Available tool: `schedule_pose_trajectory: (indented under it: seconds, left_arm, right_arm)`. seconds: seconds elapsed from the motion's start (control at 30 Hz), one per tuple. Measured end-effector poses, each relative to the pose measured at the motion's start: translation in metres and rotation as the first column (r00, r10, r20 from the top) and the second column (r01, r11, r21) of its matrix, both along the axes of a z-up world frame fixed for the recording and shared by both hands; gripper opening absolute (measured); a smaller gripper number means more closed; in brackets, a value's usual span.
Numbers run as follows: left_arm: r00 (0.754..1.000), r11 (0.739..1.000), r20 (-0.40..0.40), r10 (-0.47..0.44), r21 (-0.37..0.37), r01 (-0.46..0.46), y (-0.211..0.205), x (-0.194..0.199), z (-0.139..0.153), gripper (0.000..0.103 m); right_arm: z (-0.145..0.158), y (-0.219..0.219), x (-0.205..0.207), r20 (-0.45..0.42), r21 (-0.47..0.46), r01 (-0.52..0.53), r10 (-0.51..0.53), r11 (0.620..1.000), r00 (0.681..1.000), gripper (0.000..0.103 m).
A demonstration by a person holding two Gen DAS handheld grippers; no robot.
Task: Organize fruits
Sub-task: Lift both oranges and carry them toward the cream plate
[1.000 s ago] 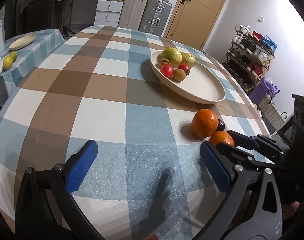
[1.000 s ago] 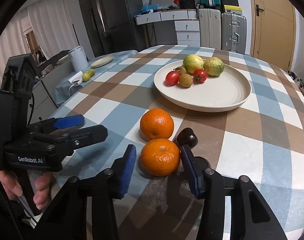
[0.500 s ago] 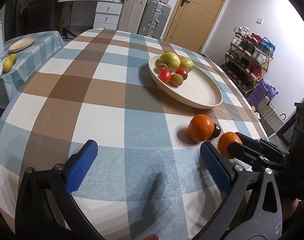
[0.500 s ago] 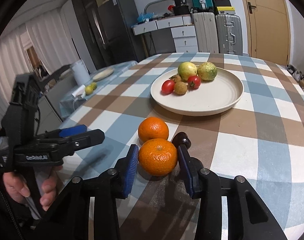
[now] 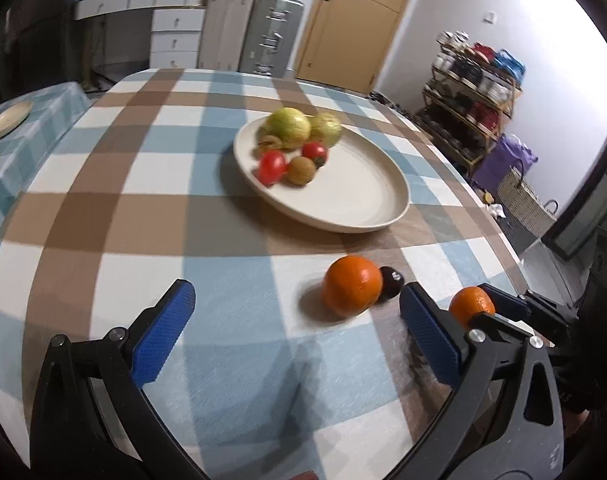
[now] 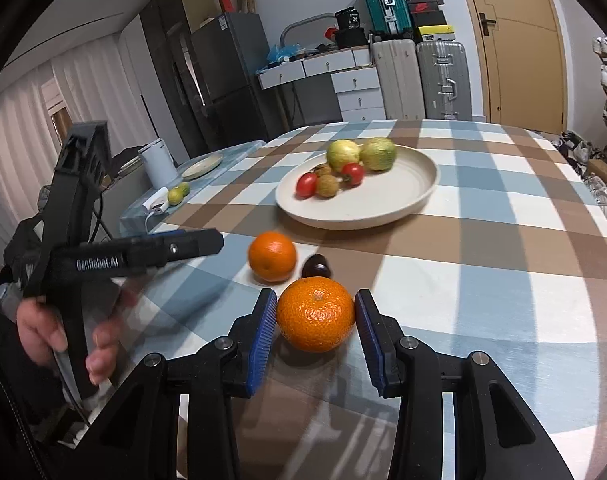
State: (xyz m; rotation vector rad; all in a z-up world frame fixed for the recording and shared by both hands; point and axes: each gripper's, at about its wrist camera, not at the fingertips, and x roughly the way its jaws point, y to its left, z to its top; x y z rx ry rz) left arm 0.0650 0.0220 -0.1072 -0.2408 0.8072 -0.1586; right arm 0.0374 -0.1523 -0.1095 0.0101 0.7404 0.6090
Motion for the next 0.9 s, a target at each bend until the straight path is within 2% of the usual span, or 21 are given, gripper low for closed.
schedule_pose_trajectory:
  seconds: [0.2,0.33,0.4,0.53,0.7,0.83,0.9]
  left_arm:
    - [0.998,0.999,-0.039,-0.043,-0.007,0.043,-0.017,0.021,-0.007,0.102]
    - [0.997,0.998,-0.046,-0.055,-0.029,0.053,-0.019,0.031,-0.011,0.096]
    - [0.997,0.997,-0.040,-0.059,-0.041,0.057,-0.019,0.032,-0.011,0.090]
    - [0.995,0.995,-0.050,-0.086,-0.049,0.083,-0.022,0.035,-0.013,0.070]
    - [0.991,0.992,-0.064,-0.117,-0.058,0.114,-0.028,0.035,-0.015,0.058]
    - [0.987,0.989,-0.072,-0.141,-0.065,0.136,-0.030,0.037,-0.017,0.038]
    - [0.989,0.989,-0.070,-0.129,-0.076,0.124,-0.028,0.036,-0.018,0.037]
  right_arm:
    - [-0.003,-0.026,0.002,-0.014,0.033,0.042,-0.042,0.999,0.999,0.041]
    - [-0.002,-0.035,0.002,-0.023,0.050,0.060,-0.059,0.997,0.998,0.041]
    - [0.001,-0.035,-0.001,-0.009,0.052,0.053,-0.052,0.997,0.999,0.041]
    - [0.006,-0.033,-0.003,0.009,0.042,0.034,-0.035,0.999,0.999,0.041]
    - [0.010,-0.032,-0.001,0.020,0.048,0.026,-0.026,0.999,0.999,0.041]
    - [0.013,-0.031,0.000,0.025,0.047,0.019,-0.020,0.999,0.999,0.041]
    - [0.012,-0.030,0.001,0.022,0.045,0.017,-0.018,0.999,1.000,0.041]
